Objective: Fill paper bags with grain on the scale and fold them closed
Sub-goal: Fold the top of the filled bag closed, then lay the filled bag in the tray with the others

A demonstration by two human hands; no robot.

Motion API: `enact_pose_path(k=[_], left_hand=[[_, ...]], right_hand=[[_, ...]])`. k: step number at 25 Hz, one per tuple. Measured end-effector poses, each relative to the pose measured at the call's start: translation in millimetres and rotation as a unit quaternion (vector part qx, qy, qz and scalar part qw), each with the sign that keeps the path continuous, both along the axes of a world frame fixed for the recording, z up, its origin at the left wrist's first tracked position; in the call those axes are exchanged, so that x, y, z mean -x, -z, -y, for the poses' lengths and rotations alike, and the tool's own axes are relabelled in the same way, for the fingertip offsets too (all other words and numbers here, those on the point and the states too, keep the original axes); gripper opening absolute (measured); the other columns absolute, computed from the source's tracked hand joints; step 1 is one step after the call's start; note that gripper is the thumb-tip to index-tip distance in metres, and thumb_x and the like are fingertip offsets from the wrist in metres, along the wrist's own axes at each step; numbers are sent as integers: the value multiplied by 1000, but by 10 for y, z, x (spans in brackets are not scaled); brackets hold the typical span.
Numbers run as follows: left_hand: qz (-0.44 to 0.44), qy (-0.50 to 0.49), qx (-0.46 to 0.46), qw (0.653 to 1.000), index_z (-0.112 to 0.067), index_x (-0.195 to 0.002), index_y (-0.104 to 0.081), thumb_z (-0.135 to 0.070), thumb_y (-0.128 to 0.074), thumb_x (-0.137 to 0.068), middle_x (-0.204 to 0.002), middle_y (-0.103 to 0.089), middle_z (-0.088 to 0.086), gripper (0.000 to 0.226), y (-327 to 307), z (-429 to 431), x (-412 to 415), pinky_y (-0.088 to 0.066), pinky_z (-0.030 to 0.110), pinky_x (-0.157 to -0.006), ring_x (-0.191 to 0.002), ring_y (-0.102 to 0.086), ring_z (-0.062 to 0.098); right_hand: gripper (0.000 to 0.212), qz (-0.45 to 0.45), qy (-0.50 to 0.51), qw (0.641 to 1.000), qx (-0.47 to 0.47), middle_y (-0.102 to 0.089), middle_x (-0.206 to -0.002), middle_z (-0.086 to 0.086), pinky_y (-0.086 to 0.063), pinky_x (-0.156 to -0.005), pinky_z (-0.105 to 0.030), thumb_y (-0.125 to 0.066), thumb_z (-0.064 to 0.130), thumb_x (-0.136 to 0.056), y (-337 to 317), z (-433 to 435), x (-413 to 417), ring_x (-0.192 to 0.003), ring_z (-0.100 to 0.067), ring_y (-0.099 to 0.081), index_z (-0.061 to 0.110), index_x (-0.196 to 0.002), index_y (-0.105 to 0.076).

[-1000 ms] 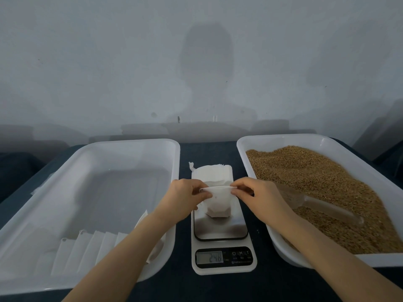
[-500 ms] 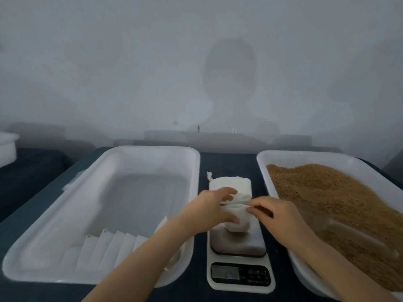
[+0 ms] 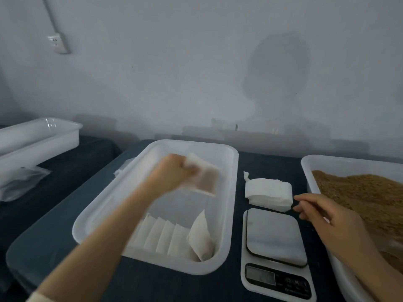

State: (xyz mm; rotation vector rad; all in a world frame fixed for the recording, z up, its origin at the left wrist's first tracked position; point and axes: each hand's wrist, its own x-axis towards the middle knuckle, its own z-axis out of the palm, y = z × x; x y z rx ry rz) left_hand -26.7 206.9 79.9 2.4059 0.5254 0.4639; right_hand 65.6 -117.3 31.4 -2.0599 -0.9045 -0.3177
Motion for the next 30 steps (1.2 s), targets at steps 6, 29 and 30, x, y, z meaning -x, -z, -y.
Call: enact_pose_path(k=[6, 29, 30], left_hand=[[-230, -162, -108, 954, -6, -70, -55, -28, -59, -91, -73, -50, 6, 31, 175, -1119, 447, -37, 28, -65, -73, -49, 23], [-70, 92, -399, 910, -17, -107, -59, -25, -45, -97, -105, -65, 2, 19, 379, 1065, -936, -36, 31, -78, -99, -57, 23], [-80, 122, -395, 907, -16, -111, -59, -24, -46, -97, -108, -65, 3, 20, 445, 1206, -1086, -37, 30, -81, -100, -57, 23]], right_hand=[[19, 7, 14, 1000, -9, -68, -79, 17, -44, -69, 0, -55, 23, -87, 24, 18, 2, -76, 11, -62, 22, -102, -67], [15, -18, 59, 998, 16, -65, -77, 16, -45, -65, -4, -58, 14, -91, 96, 50, -76, -76, 7, -61, 18, -100, -69], [14, -22, 56, 998, 20, -65, -77, 14, -47, -66, -7, -58, 14, -91, 100, 49, -76, -75, 4, -61, 18, -100, -69]])
